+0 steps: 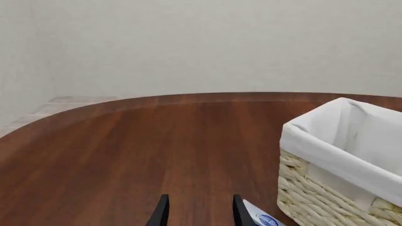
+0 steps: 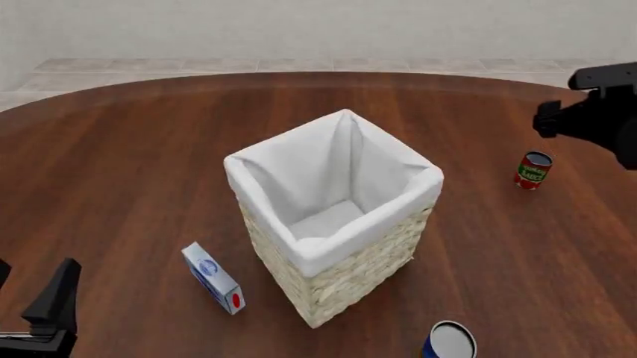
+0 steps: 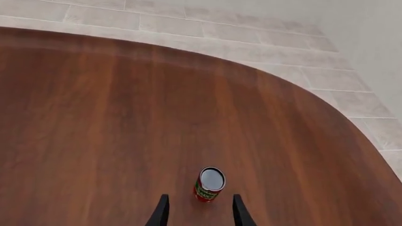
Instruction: Pick up the tomato sauce, and put it in the basket.
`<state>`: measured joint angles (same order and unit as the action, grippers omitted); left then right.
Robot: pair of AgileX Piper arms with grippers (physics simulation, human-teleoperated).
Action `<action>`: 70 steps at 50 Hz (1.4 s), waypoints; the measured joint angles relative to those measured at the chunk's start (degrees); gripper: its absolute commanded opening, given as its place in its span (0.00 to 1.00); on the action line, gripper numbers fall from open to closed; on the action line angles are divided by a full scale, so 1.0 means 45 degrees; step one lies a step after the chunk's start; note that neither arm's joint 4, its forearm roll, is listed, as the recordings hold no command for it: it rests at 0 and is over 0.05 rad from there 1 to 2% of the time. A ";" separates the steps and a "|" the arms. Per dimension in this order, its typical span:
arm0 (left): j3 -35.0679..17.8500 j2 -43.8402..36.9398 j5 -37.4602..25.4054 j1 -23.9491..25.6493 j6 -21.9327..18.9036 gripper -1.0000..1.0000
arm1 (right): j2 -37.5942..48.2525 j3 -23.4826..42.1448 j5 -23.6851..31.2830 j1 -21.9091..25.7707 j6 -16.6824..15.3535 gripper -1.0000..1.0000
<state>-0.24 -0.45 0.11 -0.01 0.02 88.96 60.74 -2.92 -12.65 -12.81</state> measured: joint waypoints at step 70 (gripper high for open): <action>0.0000 -0.0001 0.0000 0.0000 0.0000 1.00 | 0.5055 0.3538 0.0245 -0.0972 -0.0392 1.00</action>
<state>-0.24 -0.45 0.11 -0.01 0.02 111.71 76.66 -1.82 -17.02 -14.57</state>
